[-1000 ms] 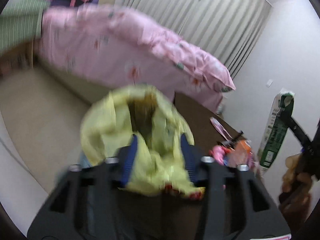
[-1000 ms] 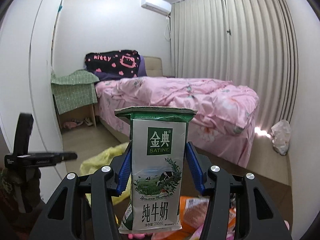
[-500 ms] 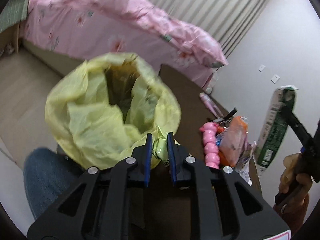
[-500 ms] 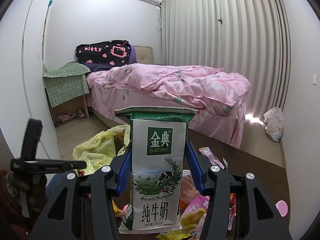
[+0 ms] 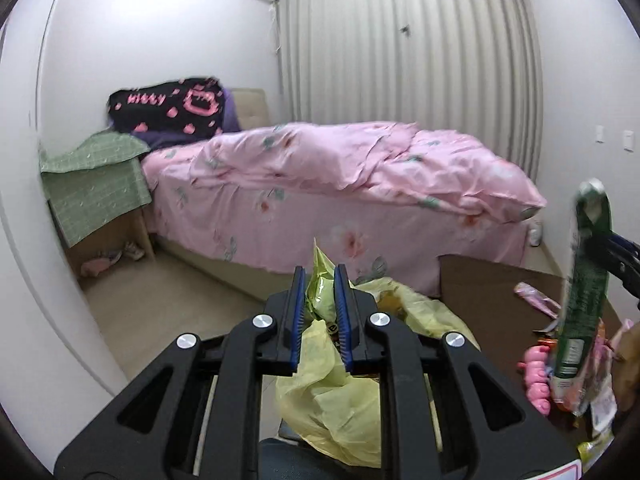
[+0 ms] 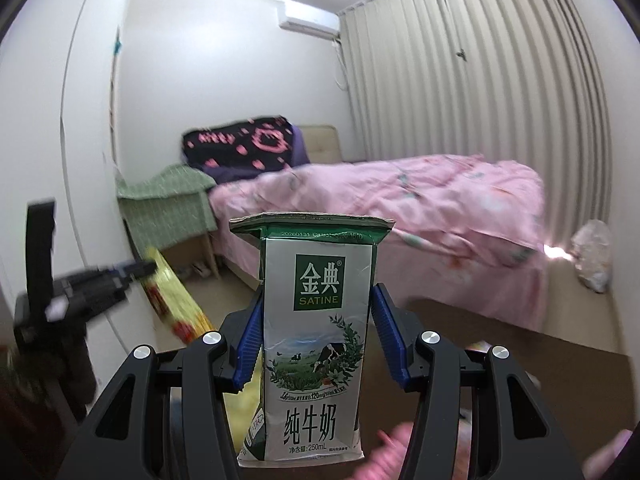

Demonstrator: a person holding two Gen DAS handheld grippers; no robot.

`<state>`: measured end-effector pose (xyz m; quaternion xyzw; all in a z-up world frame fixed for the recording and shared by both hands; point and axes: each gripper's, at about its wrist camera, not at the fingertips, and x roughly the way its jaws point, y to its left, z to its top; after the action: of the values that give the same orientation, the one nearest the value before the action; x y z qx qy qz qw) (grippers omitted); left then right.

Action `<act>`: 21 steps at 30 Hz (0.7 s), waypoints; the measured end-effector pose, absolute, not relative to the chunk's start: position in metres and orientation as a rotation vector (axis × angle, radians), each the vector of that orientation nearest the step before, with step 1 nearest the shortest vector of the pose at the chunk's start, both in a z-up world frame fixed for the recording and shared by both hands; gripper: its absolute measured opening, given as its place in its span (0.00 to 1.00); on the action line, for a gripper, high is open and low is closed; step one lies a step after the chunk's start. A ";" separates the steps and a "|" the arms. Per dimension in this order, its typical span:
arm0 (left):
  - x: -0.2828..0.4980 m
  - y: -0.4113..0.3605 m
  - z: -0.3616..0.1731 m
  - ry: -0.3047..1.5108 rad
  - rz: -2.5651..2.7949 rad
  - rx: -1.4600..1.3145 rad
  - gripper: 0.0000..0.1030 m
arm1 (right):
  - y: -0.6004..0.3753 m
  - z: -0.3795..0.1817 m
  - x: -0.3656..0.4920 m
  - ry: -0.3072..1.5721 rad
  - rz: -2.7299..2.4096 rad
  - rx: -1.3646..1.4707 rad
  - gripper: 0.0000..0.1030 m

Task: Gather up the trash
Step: 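Drop green wrapper and milk carton into the yellow bag with both grippers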

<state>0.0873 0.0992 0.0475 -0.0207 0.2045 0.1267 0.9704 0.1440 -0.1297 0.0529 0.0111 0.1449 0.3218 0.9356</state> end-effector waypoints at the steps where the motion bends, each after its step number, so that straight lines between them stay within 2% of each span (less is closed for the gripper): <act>1: 0.092 0.102 0.042 0.425 0.251 -0.064 0.14 | -0.117 0.048 0.153 0.302 0.681 0.027 0.47; 7: 0.115 0.116 0.015 0.473 0.258 -0.122 0.14 | -0.061 0.014 0.200 0.376 0.815 0.069 0.47; 15: 0.150 0.118 -0.027 0.549 0.277 -0.109 0.14 | -0.041 -0.044 0.246 0.661 0.823 -0.036 0.47; 21: 0.172 0.129 -0.052 0.650 0.130 -0.268 0.15 | -0.056 -0.053 0.248 0.672 0.817 0.012 0.48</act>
<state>0.1720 0.1294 -0.0524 -0.1312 0.3182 0.0637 0.9367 0.2479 -0.0563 -0.0526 0.0056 0.3207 0.3897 0.8632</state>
